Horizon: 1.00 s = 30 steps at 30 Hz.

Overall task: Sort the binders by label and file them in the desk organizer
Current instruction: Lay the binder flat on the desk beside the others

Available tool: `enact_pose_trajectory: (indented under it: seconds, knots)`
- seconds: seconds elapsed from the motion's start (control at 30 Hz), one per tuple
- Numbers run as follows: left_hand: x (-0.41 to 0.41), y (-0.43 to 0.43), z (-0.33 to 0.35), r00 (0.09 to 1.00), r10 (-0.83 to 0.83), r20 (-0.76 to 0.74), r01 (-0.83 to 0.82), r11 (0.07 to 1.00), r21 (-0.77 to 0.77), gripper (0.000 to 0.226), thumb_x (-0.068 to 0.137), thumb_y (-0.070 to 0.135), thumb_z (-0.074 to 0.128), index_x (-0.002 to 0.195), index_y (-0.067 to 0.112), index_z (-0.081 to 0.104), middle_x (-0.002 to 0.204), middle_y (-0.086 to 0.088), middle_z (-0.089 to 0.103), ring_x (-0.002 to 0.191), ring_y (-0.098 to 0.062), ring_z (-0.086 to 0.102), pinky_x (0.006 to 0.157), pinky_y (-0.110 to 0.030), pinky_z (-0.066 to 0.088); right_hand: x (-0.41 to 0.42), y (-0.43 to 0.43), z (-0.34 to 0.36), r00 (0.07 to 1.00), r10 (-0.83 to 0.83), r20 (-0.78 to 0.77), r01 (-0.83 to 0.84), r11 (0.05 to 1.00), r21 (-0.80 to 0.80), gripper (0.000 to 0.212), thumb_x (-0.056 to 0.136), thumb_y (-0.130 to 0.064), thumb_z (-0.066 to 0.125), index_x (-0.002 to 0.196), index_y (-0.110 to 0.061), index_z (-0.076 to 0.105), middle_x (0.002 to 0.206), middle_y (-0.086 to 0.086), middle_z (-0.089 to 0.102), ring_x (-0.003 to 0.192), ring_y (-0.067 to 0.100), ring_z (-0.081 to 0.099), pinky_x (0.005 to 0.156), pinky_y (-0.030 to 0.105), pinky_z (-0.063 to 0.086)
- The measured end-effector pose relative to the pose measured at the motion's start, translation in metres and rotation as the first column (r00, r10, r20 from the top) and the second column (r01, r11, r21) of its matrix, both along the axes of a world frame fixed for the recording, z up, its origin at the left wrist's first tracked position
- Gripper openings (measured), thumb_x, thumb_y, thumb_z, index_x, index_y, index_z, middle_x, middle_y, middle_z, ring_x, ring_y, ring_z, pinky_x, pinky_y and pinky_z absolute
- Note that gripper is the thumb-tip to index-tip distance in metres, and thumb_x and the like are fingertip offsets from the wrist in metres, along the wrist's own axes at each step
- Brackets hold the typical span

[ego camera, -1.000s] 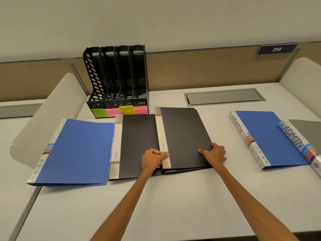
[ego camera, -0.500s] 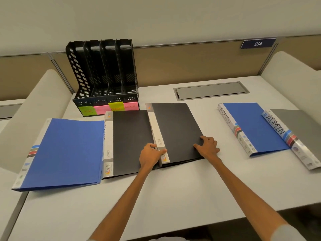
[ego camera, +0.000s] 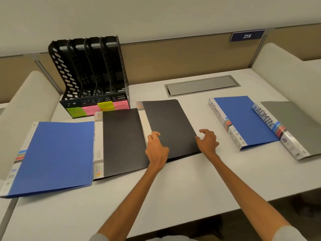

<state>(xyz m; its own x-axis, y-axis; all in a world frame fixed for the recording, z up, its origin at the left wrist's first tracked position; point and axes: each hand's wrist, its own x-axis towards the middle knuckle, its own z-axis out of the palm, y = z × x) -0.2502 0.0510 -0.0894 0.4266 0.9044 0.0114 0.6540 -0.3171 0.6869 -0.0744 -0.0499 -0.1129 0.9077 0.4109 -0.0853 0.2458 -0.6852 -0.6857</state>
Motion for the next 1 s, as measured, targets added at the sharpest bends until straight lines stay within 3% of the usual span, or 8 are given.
enact_pose_trajectory:
  seconds: [0.1, 0.17, 0.33, 0.7, 0.87, 1.0]
  knots:
    - [0.017, -0.014, 0.001, 0.998, -0.04, 0.047, 0.041, 0.999, -0.022, 0.049, 0.072, 0.0, 0.065, 0.115, 0.016, 0.051, 0.109, 0.0, 0.052, 0.067, -0.011, 0.051, 0.048, -0.02, 0.034, 0.021, -0.013, 0.005, 0.997, -0.046, 0.057, 0.043, 0.998, 0.055, 0.031, 0.092, -0.019, 0.064, 0.122, -0.015, 0.058, 0.131, 0.011, 0.055, 0.124, 0.028, 0.049, 0.104, 0.043, 0.033]
    - [0.034, -0.024, 0.004, 0.996, -0.07, 0.046, 0.072, 0.997, -0.032, 0.042, 0.077, 0.009, 0.066, 0.117, 0.016, 0.053, 0.112, 0.0, 0.054, 0.079, -0.011, 0.054, 0.059, -0.023, 0.043, 0.038, -0.022, 0.009, 0.993, -0.088, 0.076, 0.079, 0.991, 0.109, 0.029, 0.092, -0.017, 0.063, 0.121, -0.014, 0.058, 0.132, 0.011, 0.055, 0.126, 0.028, 0.047, 0.106, 0.044, 0.032]
    - [0.083, -0.046, 0.01, 0.993, -0.119, -0.007, 0.119, 0.991, -0.057, 0.035, 0.088, 0.031, 0.064, 0.12, 0.02, 0.057, 0.118, 0.001, 0.055, 0.102, -0.015, 0.059, 0.078, -0.031, 0.048, 0.087, -0.05, 0.017, 0.983, -0.136, 0.123, 0.116, 0.981, 0.159, 0.027, 0.093, -0.017, 0.062, 0.119, -0.011, 0.06, 0.13, 0.012, 0.055, 0.124, 0.029, 0.048, 0.106, 0.045, 0.032]
    - [0.217, -0.108, 0.007, 0.97, -0.213, -0.114, 0.182, 0.955, -0.234, 0.061, 0.092, 0.051, 0.054, 0.137, 0.01, 0.048, 0.138, -0.008, 0.049, 0.123, -0.025, 0.053, 0.098, -0.039, 0.045, 0.201, -0.123, 0.013, 0.994, -0.085, 0.065, 0.08, 0.994, 0.073, 0.035, 0.095, -0.024, 0.058, 0.127, -0.009, 0.055, 0.135, 0.012, 0.051, 0.129, 0.03, 0.044, 0.108, 0.044, 0.029]
    - [0.271, -0.146, -0.006, 0.948, -0.223, -0.228, 0.154, 0.946, -0.286, 0.059, 0.094, 0.057, 0.047, 0.121, 0.006, 0.053, 0.132, -0.013, 0.05, 0.12, -0.029, 0.051, 0.095, -0.039, 0.044, 0.24, -0.152, -0.002, 0.999, -0.037, 0.023, 0.038, 0.999, -0.008, 0.048, 0.095, -0.027, 0.058, 0.137, -0.005, 0.046, 0.141, 0.014, 0.046, 0.133, 0.031, 0.04, 0.11, 0.041, 0.032]
    - [0.297, -0.17, -0.013, 0.929, -0.167, -0.331, 0.065, 0.952, -0.298, 0.063, 0.089, 0.057, 0.052, 0.124, 0.005, 0.052, 0.132, -0.012, 0.045, 0.123, -0.028, 0.044, 0.092, -0.037, 0.045, 0.251, -0.168, -0.013, 0.995, 0.091, 0.041, -0.087, 0.993, -0.085, 0.051, 0.095, -0.028, 0.058, 0.137, -0.002, 0.044, 0.142, 0.015, 0.045, 0.134, 0.03, 0.039, 0.11, 0.038, 0.033]
